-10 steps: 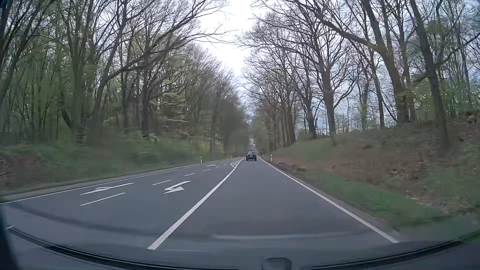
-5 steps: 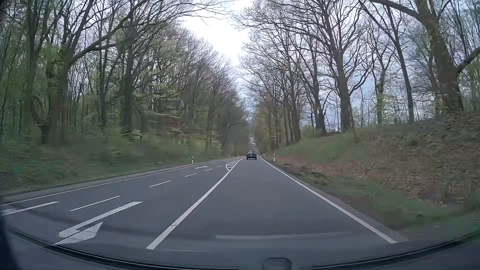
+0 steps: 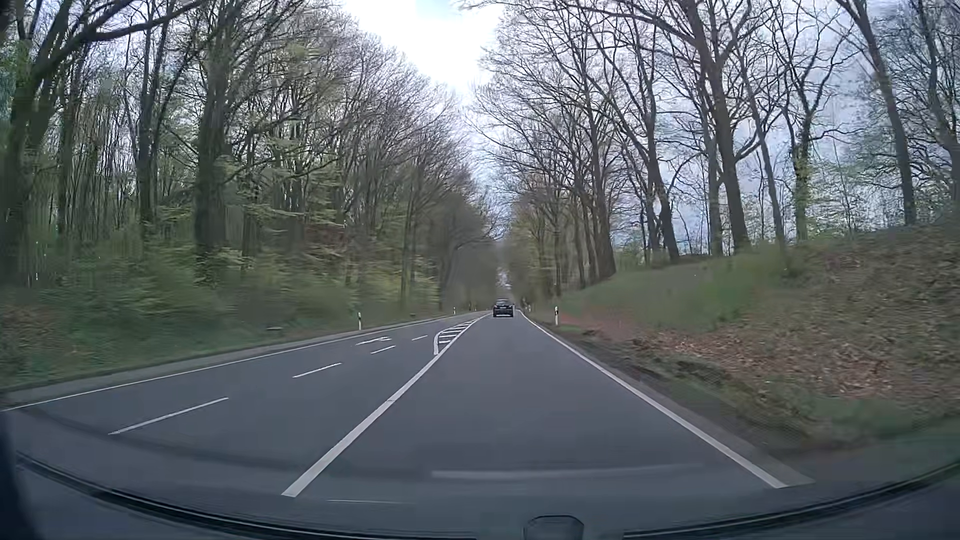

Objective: Follow the waypoints while adhering to traffic rules and regulations

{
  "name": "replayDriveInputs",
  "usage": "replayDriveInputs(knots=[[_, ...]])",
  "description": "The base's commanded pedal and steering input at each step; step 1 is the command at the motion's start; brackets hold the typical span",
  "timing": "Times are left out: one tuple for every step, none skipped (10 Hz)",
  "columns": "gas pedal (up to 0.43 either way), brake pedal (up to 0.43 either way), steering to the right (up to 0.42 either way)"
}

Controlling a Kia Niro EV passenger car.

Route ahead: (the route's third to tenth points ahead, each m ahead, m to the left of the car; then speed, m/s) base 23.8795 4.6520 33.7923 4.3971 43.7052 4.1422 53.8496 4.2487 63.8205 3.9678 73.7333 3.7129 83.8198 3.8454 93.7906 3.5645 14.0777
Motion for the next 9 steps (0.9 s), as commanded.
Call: replayDriveInputs(knots=[[0.169,0.0,-0.001],[0.169,0.0,-0.001],[0.157,0.0,-0.001],[0.157,0.0,-0.001],[0.157,0.0,-0.001],[0.157,0.0,-0.001],[0.157,0.0,-0.001],[0.157,0.0,-0.001],[0.15,0.006,-0.001]])
